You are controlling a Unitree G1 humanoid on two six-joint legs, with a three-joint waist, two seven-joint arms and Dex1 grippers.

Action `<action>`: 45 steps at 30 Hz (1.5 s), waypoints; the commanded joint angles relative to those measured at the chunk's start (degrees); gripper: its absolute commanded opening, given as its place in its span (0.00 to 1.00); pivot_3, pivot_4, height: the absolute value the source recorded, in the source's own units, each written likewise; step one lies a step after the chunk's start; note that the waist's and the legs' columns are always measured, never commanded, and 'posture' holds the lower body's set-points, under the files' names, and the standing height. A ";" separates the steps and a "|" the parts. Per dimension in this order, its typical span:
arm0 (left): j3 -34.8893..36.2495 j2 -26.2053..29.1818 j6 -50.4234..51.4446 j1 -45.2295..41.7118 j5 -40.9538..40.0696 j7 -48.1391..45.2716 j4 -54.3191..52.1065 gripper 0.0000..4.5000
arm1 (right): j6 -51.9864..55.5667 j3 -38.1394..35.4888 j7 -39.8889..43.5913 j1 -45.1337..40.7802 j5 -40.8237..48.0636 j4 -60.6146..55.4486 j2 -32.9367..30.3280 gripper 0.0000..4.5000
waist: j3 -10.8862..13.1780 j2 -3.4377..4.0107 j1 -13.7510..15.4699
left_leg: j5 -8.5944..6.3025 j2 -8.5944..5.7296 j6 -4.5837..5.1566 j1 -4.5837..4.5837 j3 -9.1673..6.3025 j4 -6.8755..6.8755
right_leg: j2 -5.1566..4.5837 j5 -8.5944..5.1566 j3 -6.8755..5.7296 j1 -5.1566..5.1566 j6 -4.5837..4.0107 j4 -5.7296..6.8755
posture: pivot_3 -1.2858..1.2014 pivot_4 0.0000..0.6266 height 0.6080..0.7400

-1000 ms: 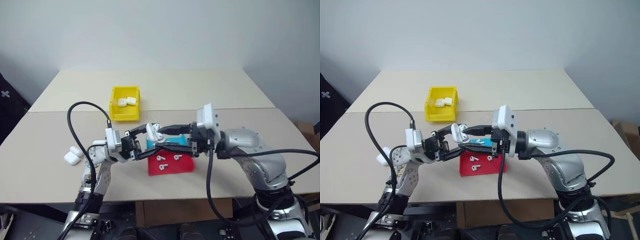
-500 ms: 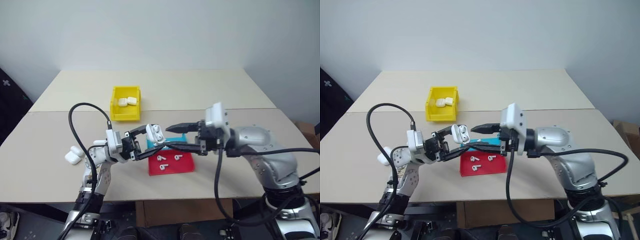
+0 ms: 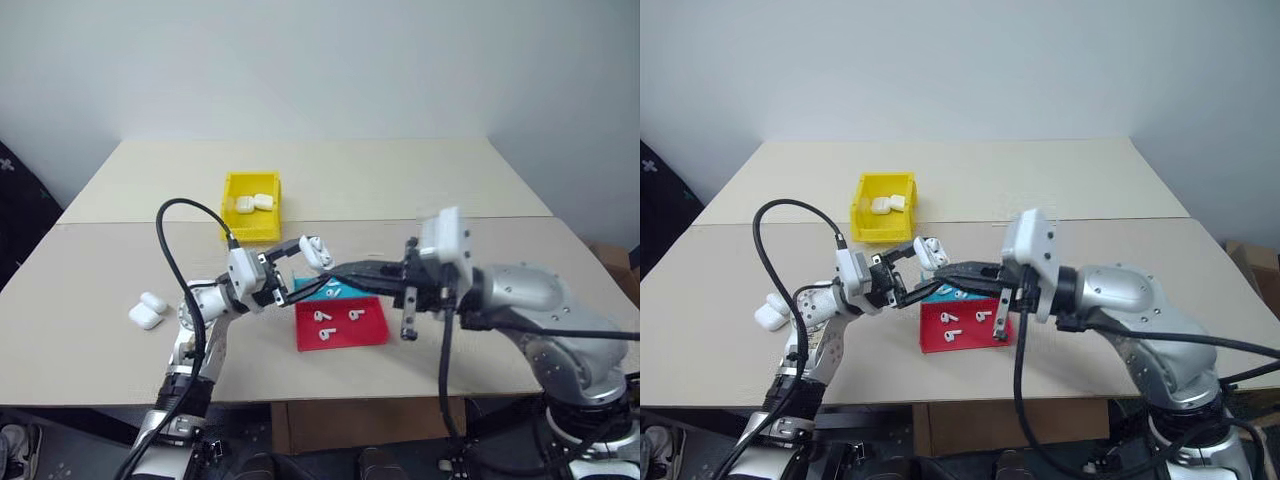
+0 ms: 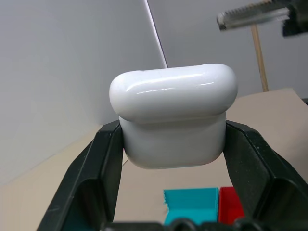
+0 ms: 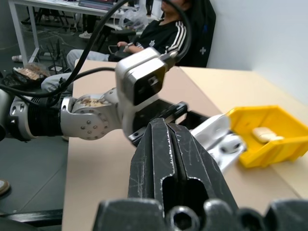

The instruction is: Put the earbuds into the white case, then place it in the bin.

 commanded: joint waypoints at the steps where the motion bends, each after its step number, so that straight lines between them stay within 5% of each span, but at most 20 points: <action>1: -0.36 -0.21 -0.21 -1.02 -0.03 0.86 -0.70 0.63 | 0.45 1.73 -2.80 -0.64 -1.20 -3.07 0.95 0.01 | 0.00 0.00 -0.06 | 0.00 0.00 0.00 0.00 0.00 0.00 | 0.00 0.00 0.00 0.00 0.00 0.00 | 0.52 0.24 1.00; 22: -1.32 -0.24 -0.50 0.81 -1.63 0.06 -2.35 0.63 | -1.83 8.69 -9.26 -0.89 -15.64 -0.05 5.19 0.01 | 0.00 0.00 -0.03 | 0.00 0.00 0.00 0.00 0.00 0.00 | 0.00 0.00 0.00 0.00 0.00 -0.01 | 0.52 0.24 1.00; 45: -1.42 -0.11 -1.25 1.56 -1.47 -0.89 -1.73 0.63 | -0.85 3.55 -8.48 -1.99 -14.09 -0.48 3.66 0.01 | 0.00 0.00 -0.03 | 0.00 0.00 0.00 0.00 0.00 0.00 | 0.00 0.00 -0.01 0.00 0.00 -0.01 | 0.52 0.24 1.00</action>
